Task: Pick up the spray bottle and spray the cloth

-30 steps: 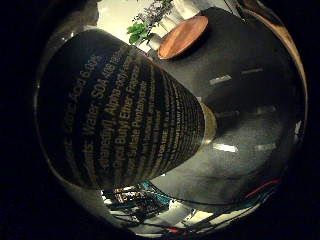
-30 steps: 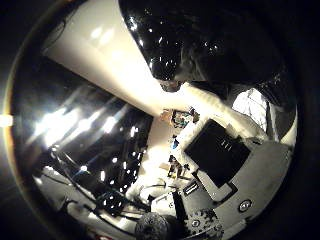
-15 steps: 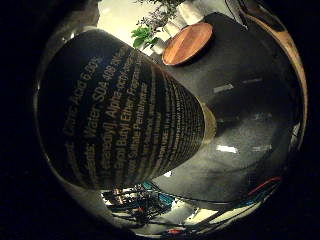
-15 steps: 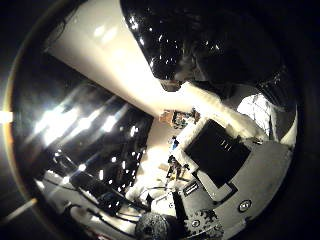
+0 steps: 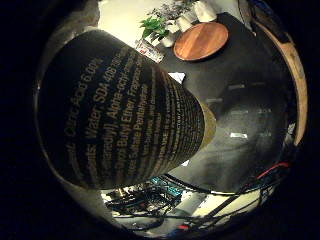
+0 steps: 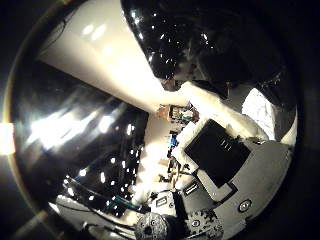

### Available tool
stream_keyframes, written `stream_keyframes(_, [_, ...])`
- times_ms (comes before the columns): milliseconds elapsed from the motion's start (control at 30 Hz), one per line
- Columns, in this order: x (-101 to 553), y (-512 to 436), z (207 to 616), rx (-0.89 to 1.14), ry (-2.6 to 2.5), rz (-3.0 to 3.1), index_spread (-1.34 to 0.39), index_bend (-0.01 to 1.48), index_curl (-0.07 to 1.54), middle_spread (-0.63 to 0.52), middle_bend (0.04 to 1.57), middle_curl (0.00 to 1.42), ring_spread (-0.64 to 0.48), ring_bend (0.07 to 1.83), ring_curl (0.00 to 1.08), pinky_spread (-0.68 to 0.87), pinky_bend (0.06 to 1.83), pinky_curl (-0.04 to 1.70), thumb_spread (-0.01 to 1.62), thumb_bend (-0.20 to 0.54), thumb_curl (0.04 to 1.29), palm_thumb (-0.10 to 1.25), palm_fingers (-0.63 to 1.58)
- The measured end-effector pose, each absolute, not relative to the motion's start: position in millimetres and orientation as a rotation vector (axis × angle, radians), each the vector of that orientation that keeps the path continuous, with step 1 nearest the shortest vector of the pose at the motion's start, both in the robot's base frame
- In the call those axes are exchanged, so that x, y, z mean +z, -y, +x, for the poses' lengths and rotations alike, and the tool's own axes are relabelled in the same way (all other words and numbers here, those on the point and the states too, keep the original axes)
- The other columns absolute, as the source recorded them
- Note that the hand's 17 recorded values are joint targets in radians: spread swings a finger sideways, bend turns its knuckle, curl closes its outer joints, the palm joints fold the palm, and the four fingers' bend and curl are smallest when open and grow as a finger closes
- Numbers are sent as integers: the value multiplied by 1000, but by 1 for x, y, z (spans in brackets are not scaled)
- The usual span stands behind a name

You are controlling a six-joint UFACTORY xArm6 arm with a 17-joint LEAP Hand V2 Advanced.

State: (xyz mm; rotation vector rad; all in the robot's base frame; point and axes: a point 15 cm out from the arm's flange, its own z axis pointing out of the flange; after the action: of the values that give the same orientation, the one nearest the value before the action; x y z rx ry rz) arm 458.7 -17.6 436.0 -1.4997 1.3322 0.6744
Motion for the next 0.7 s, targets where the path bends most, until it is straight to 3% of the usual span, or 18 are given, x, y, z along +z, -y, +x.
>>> stream_keyframes(400, [475, -33, 453, 622, -1468, -1774, -360, 1029, 1072, -270, 1221, 1147, -286, 1376, 976, -190, 1111, 1532, 548, -23, 884, 986, 926])
stream_keyframes(700, [477, -44, 450, 550, -1558, -1926, -343, 1023, 1059, -260, 1224, 1132, -284, 1359, 978, -184, 1071, 1563, 657, -21, 880, 946, 969])
